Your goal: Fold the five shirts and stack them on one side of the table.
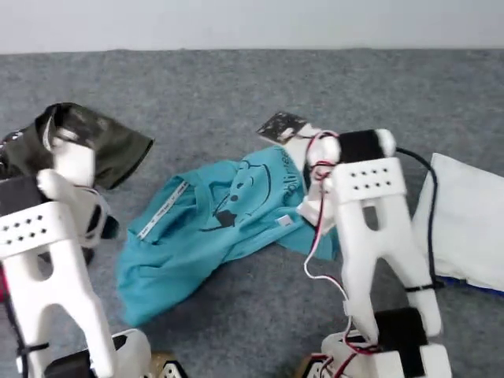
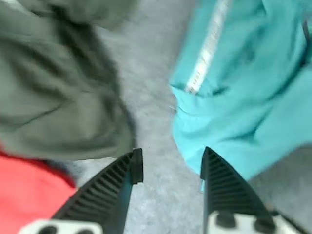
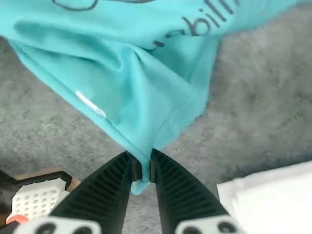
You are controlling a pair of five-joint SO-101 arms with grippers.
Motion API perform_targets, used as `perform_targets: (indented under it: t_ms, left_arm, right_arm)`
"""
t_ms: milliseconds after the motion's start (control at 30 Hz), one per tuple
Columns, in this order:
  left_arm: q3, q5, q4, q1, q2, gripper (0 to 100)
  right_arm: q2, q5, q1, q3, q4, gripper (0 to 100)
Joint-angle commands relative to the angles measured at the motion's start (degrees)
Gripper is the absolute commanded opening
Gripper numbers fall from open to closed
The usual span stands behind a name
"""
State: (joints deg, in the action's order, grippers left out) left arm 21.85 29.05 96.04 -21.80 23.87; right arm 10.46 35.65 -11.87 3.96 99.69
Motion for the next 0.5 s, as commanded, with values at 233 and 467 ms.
perform_targets:
  t_ms: [233,467]
  left_arm:
    - [20.44,7.74,-11.43,15.21,1.49,20]
    - [26.95,7.74,-19.6,20.84,0.88,20]
  right_arm:
    - [8.31,0.18,1.8,-3.08,1.27,1.0]
    - [9.27,0.09,1.8,-2.99,1.27,1.0]
